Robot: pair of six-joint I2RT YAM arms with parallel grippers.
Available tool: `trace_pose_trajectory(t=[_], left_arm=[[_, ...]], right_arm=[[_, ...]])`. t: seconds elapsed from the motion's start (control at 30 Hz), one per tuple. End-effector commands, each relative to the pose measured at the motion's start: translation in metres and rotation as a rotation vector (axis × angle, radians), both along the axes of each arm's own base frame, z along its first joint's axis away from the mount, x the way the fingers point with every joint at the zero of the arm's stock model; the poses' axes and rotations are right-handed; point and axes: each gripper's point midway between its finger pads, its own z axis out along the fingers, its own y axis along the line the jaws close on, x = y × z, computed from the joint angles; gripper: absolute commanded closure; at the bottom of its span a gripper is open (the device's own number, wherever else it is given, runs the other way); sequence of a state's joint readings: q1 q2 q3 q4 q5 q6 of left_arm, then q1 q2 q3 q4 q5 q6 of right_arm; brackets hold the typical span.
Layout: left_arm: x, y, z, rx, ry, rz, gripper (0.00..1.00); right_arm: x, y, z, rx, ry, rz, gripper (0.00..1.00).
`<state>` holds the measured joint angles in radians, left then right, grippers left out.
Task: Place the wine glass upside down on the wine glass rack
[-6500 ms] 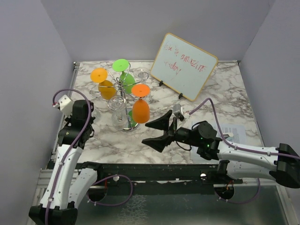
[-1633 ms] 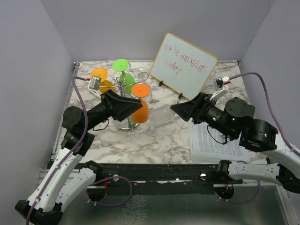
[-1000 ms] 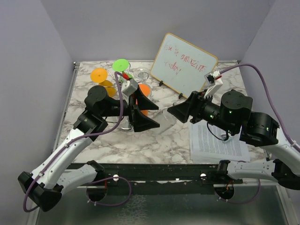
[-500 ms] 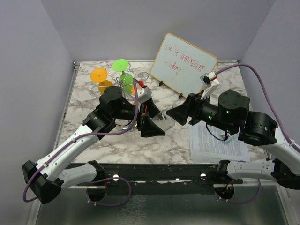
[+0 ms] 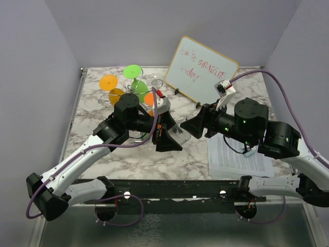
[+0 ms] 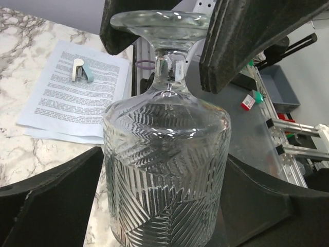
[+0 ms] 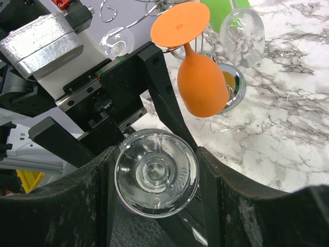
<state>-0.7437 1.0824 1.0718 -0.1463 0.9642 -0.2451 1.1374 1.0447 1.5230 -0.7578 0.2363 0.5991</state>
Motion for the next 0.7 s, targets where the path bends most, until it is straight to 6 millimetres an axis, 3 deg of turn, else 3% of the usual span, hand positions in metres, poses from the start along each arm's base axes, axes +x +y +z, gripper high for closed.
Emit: trace_pose_trajectory(t=[0.0,0.13,0.27,0.33,0.4,0.47,0.53,0.67], left_arm=[[0.001,-0.001,0.010,-0.021,-0.058,-0.007,0.22],[0.002,0.002,0.017,-0.039,-0.098,0.016,0.57],[-0.001,0.005,0.018,-0.051,-0.134,0.016,0.80],[0.002,0.006,0.020,-0.057,-0.150,0.040,0.85],[0.003,0.008,0.026,-0.077,-0.179,0.061,0.96],[0.006,0.010,0.035,-0.105,-0.208,0.100,1.00],[0.005,0.016,0.046,-0.150,-0.246,0.134,1.00],[-0.001,0.030,0.069,-0.234,-0.313,0.194,1.00]], right_arm=[[-0.008,0.008,0.032,0.101,-0.034,0.054,0.99],[-0.007,0.010,0.031,0.105,-0.035,0.055,0.99],[-0.006,0.010,0.034,0.117,-0.045,0.049,0.96],[-0.004,0.011,0.036,0.123,-0.048,0.042,0.82],[-0.004,0.012,0.038,0.140,-0.052,0.043,0.60],[-0.005,0.012,0.043,0.171,-0.061,0.043,0.41],[-0.004,0.012,0.049,0.199,-0.078,0.039,0.31],[0.000,0.009,0.063,0.247,-0.113,0.016,0.20]])
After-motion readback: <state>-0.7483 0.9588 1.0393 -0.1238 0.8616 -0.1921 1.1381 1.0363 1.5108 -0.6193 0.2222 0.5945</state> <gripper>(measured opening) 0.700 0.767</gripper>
